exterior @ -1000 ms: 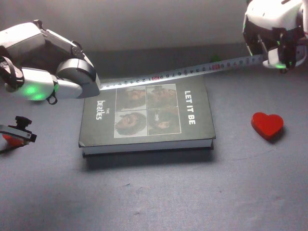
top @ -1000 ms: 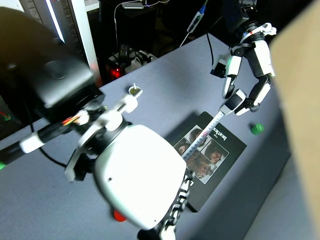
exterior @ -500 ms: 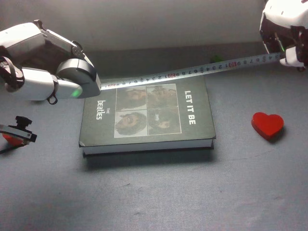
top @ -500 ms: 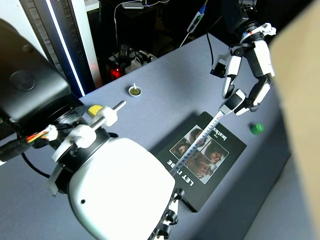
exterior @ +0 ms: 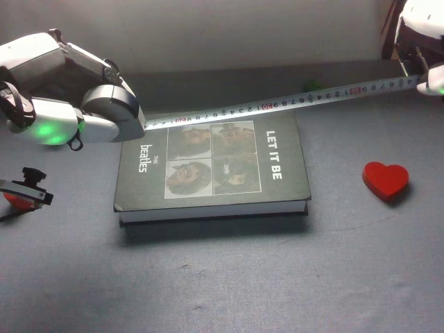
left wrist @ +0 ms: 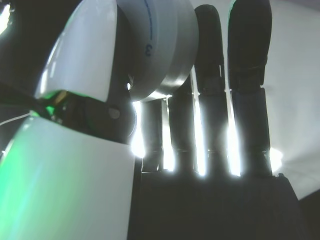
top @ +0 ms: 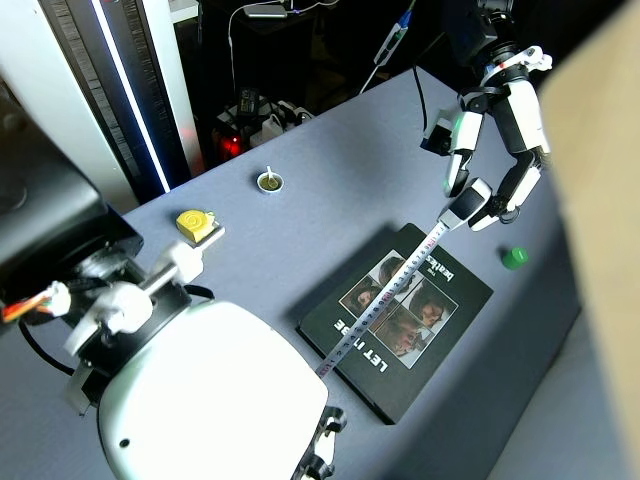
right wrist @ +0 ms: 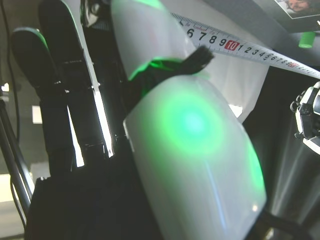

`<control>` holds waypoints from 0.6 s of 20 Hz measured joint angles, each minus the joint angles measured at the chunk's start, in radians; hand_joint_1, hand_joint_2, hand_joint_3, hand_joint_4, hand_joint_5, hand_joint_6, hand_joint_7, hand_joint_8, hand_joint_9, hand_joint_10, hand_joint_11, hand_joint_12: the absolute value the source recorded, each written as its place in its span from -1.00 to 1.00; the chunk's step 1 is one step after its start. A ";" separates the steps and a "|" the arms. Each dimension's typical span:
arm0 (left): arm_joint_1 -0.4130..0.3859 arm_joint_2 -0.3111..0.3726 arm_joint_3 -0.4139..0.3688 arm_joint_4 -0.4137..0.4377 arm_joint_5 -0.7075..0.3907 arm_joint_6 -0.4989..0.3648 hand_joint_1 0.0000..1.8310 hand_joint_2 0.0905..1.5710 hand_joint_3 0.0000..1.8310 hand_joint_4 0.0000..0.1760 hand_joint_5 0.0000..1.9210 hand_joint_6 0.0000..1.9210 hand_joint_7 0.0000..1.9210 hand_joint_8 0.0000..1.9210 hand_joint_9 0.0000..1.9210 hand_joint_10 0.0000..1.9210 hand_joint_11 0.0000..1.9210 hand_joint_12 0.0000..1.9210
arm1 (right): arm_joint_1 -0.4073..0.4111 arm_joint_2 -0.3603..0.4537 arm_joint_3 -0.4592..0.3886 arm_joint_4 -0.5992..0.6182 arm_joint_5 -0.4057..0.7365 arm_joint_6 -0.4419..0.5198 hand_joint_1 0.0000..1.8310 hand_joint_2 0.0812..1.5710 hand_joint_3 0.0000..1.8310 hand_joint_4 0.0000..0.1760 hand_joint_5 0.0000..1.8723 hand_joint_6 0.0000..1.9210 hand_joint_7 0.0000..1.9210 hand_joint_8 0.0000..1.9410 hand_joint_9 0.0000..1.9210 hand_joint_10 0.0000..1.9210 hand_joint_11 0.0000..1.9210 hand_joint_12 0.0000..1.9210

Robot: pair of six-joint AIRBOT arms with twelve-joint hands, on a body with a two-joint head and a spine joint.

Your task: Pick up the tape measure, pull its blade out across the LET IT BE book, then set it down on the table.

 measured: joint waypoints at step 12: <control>0.003 0.000 0.000 0.003 0.001 0.002 0.51 0.35 -1.00 -1.00 0.03 -0.25 0.11 -0.07 -0.01 0.29 0.05 0.14 | 0.003 -0.018 -0.001 0.000 0.027 -0.006 0.06 0.46 -1.00 -1.00 -0.29 -0.43 -0.21 -0.78 -0.30 -0.65 -0.58 0.18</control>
